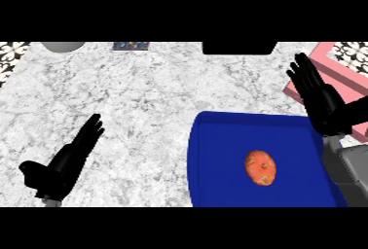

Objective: Pick the squash from the tray and place it in the cardboard box

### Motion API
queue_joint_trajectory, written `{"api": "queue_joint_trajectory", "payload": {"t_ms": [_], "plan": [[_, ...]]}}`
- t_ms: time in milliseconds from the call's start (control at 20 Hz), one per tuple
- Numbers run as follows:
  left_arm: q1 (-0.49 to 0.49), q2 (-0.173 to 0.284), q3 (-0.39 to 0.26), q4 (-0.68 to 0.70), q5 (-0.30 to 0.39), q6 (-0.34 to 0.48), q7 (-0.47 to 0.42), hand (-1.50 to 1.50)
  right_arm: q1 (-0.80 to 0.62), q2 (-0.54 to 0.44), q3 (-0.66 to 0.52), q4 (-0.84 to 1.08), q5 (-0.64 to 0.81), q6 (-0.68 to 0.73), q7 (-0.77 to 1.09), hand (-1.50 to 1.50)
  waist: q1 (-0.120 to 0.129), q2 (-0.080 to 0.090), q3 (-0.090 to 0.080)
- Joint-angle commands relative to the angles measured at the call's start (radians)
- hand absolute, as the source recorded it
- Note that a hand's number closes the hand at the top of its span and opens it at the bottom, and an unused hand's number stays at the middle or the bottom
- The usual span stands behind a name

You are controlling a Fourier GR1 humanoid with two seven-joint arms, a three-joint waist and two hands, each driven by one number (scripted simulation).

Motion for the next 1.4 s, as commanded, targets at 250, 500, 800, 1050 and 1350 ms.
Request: {"api": "queue_joint_trajectory", "payload": {"t_ms": [250,500,800,1050,1350], "plan": [[-0.021,-0.029,0.177,0.172,-0.078,0.25,0.0,0.0,0.24,-0.081,-0.053,-0.289,0.171,-0.207,-0.072,1.5,-0.063,-0.017,0.003],[-0.026,-0.074,0.155,0.205,-0.062,0.239,0.0,0.0,0.469,-0.057,0.026,-0.265,0.443,-0.496,-0.067,-1.5,-0.072,-0.012,0.003],[-0.05,-0.123,0.124,0.23,-0.109,0.265,-0.012,0.0,0.749,-0.175,0.067,-0.503,0.655,-0.591,0.015,-1.5,-0.037,-0.008,0.002],[-0.093,-0.113,0.119,0.174,-0.122,0.287,0.072,0.0,0.855,-0.339,0.039,-0.751,0.716,-0.485,0.357,-1.5,-0.023,-0.007,0.002],[-0.1,-0.133,0.142,0.251,-0.109,0.22,-0.003,0.0,0.805,-0.47,-0.035,-0.911,0.663,-0.281,0.646,-1.5,-0.003,-0.002,0.003]]}}
